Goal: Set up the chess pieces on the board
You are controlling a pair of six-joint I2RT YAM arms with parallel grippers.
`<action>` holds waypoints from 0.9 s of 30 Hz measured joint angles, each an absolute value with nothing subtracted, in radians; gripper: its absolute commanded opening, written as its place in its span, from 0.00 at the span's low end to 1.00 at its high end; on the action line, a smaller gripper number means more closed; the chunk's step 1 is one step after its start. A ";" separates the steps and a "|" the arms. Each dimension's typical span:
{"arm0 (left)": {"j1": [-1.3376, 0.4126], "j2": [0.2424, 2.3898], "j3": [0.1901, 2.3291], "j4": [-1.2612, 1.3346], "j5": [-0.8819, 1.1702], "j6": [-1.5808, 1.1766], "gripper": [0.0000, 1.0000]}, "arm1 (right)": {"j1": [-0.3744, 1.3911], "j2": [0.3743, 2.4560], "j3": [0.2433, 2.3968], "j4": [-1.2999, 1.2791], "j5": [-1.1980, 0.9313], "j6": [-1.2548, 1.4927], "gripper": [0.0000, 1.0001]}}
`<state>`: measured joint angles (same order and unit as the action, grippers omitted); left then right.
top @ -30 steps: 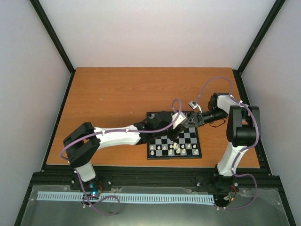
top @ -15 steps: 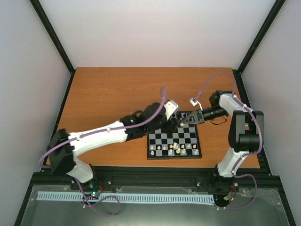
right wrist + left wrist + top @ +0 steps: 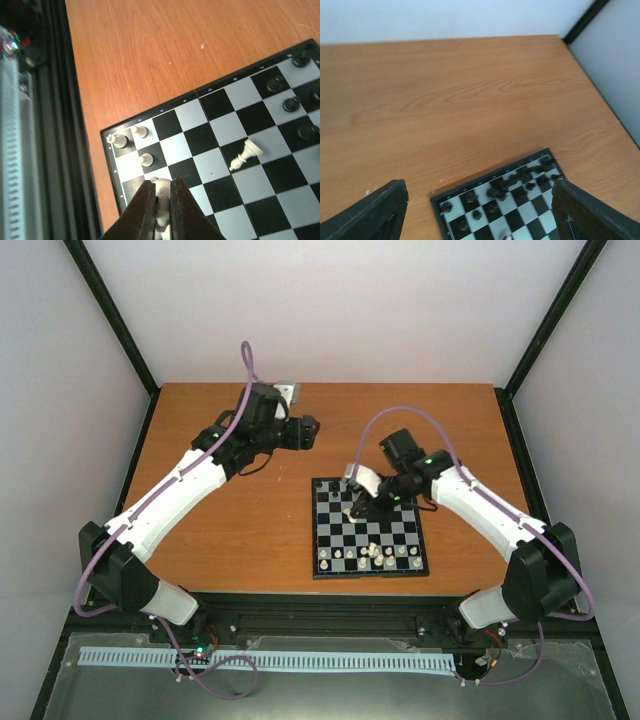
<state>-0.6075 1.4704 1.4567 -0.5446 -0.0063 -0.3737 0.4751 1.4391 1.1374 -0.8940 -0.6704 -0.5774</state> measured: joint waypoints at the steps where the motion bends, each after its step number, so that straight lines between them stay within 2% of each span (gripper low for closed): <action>1: -0.582 1.472 1.438 -0.545 0.011 -0.382 0.81 | 0.516 1.439 1.134 -0.880 -0.633 -0.574 0.05; 6: -0.476 1.471 1.354 -0.554 0.099 -0.427 0.81 | 0.698 1.439 1.109 -0.828 -0.488 -0.567 0.05; 12: -0.460 1.440 1.350 -0.556 0.130 -0.441 0.81 | 0.828 1.479 1.069 -0.796 -0.385 -0.582 0.05; 27: -0.456 1.403 1.345 -0.554 0.119 -0.442 0.81 | 0.920 1.588 1.014 -0.734 -0.264 -0.613 0.06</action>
<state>-0.4557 1.4029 1.3453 -0.5545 0.1188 -0.4416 0.9203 1.5883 1.0142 -0.7341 -0.2638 -0.6132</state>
